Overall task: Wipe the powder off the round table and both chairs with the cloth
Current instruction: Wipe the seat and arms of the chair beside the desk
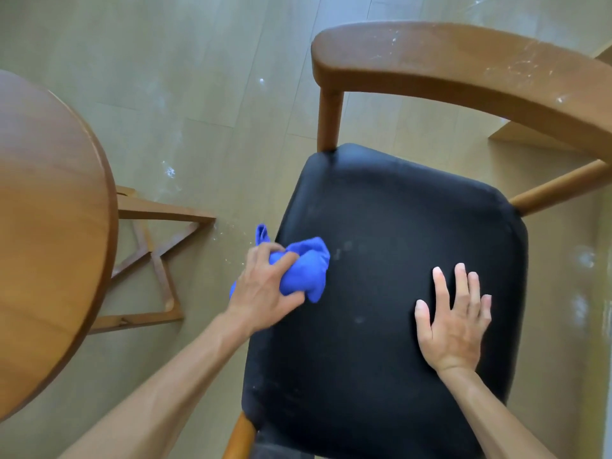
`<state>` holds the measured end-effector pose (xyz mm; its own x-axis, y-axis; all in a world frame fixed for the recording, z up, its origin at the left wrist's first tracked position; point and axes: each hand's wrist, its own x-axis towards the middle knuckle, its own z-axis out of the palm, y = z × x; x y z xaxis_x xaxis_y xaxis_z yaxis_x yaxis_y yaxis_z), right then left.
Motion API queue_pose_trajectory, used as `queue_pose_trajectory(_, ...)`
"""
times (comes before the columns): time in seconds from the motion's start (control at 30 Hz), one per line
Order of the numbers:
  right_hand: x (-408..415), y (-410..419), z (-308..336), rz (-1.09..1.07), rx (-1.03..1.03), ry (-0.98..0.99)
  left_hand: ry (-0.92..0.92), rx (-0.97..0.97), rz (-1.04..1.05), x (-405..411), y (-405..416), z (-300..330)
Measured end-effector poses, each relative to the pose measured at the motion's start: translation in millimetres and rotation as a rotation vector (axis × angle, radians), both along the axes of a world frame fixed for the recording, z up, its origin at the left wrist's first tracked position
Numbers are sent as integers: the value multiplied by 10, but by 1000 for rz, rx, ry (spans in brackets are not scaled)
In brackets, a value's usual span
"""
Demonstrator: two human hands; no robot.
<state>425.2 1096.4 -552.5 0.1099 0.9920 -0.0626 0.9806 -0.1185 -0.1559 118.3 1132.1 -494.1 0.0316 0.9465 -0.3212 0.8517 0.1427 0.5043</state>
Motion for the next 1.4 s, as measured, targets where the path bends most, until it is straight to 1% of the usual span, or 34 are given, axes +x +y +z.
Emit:
queue_pose_trajectory(0.1,3,11,3,1,3,2,-103,-202,55,-281,-867,38)
queue_pose_trajectory(0.17,-8,12,-3,-1,11,5,-147,-339,7,-403,-1368,58)
queue_pose_trajectory(0.23,-25,6,-1,4,15,2,-176,-424,-53,-459,-1673,59)
queue_pose_trajectory(0.3,-32,13,-2,7,23,1,-168,-487,-97,-489,-1738,65)
queue_pose_trajectory(0.37,-32,-5,-7,2,23,-1,-107,-518,-165,-473,-1727,90)
queue_pose_trajectory(0.4,-34,-9,-3,3,26,-1,-55,-504,-191,-443,-1723,108)
queue_pose_trajectory(0.47,-32,-4,-3,4,30,-2,19,-377,-206,-348,-1718,125)
queue_pose_trajectory(0.5,-35,-4,-5,3,29,-4,21,-311,-194,-306,-1690,138)
queue_pose_trajectory(0.53,-40,-3,-3,0,28,-4,15,-258,-172,-276,-1631,160)
queue_pose_trajectory(0.63,-45,25,-5,3,33,-9,12,-208,-167,-254,-1285,197)
queue_pose_trajectory(0.7,-30,17,-8,7,33,-12,2,-111,-127,-219,-917,210)
queue_pose_trajectory(0.8,-32,-40,-22,1,33,-14,-24,63,118,-42,68,181)
queue_pose_trajectory(0.83,-41,-43,-25,-1,39,-11,-20,94,160,39,480,163)
queue_pose_trajectory(0.9,-47,-17,-36,2,51,-8,27,87,133,229,1140,122)
queue_pose_trajectory(0.97,-46,4,-54,6,63,-12,129,61,20,397,1375,63)
queue_pose_trajectory(1.07,-5,6,-87,15,59,-16,276,73,-102,498,1083,-9)
queue_pose_trajectory(1.17,11,-12,-96,13,52,-16,276,111,-138,447,539,30)
queue_pose_trajectory(1.23,10,-18,-86,7,40,-20,263,115,-200,386,65,123)
queue_pose_trajectory(1.33,16,-21,-58,8,32,-18,282,35,-406,293,-783,269)
queue_pose_trajectory(1.4,13,-18,-49,8,28,-16,252,-70,-550,226,-1239,340)
